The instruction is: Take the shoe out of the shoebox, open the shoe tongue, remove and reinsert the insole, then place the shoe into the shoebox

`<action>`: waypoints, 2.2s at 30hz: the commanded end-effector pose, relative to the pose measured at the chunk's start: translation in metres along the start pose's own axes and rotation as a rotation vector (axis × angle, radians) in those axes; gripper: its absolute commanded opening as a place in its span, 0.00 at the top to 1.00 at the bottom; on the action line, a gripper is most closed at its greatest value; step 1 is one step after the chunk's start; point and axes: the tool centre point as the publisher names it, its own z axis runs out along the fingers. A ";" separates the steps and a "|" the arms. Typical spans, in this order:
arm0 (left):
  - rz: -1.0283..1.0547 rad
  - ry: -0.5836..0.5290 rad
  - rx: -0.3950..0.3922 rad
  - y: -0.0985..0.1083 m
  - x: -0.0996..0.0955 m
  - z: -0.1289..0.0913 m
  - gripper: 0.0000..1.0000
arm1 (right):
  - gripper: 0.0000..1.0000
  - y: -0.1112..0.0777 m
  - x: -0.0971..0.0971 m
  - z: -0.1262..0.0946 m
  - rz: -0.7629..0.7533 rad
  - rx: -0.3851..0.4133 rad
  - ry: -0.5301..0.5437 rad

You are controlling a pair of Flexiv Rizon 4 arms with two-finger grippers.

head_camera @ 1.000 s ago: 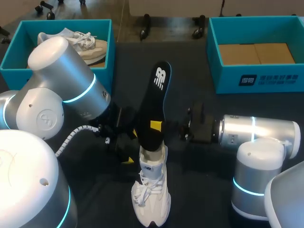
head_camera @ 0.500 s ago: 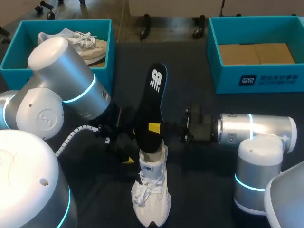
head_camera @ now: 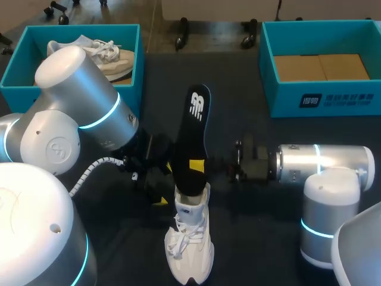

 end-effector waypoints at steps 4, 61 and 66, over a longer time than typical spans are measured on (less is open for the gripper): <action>0.000 -0.002 -0.002 0.000 0.001 0.001 0.00 | 1.00 -0.003 -0.003 0.001 -0.010 0.027 0.009; 0.000 -0.002 -0.002 0.000 0.001 0.001 0.00 | 0.59 -0.042 0.024 0.001 0.065 0.156 -0.022; 0.000 -0.002 -0.002 0.000 0.001 0.001 0.00 | 0.60 -0.034 0.022 0.002 0.053 0.132 -0.022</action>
